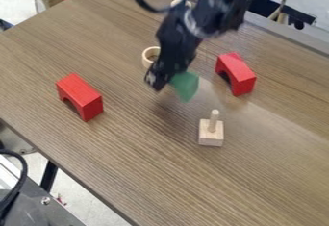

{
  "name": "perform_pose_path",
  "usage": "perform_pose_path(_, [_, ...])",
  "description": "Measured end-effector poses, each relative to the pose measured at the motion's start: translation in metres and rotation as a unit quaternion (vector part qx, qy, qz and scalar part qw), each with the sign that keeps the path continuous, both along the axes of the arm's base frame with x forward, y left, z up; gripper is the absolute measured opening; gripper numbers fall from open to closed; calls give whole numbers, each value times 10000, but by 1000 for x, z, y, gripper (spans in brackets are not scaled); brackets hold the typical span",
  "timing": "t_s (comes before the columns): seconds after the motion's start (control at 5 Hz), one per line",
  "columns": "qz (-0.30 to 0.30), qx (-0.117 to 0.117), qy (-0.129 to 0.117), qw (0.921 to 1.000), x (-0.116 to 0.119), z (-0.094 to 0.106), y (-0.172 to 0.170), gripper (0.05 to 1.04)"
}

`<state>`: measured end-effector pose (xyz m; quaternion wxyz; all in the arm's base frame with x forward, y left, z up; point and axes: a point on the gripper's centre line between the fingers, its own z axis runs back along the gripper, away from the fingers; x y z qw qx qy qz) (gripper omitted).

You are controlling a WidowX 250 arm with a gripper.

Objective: The machine picks up green and moves it to red

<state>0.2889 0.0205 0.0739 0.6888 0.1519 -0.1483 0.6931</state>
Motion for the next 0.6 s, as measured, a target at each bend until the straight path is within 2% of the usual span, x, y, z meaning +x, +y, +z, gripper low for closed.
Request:
perform_pose_path(0.2, [-198,20,-158,9997,10,27,-4,612])
perform_pose_path(0.4, [-741,208,-306,9966,27,47,-13,612])
perform_pose_path(0.6, [-1373,559,-376,9882,47,48,-26,612])
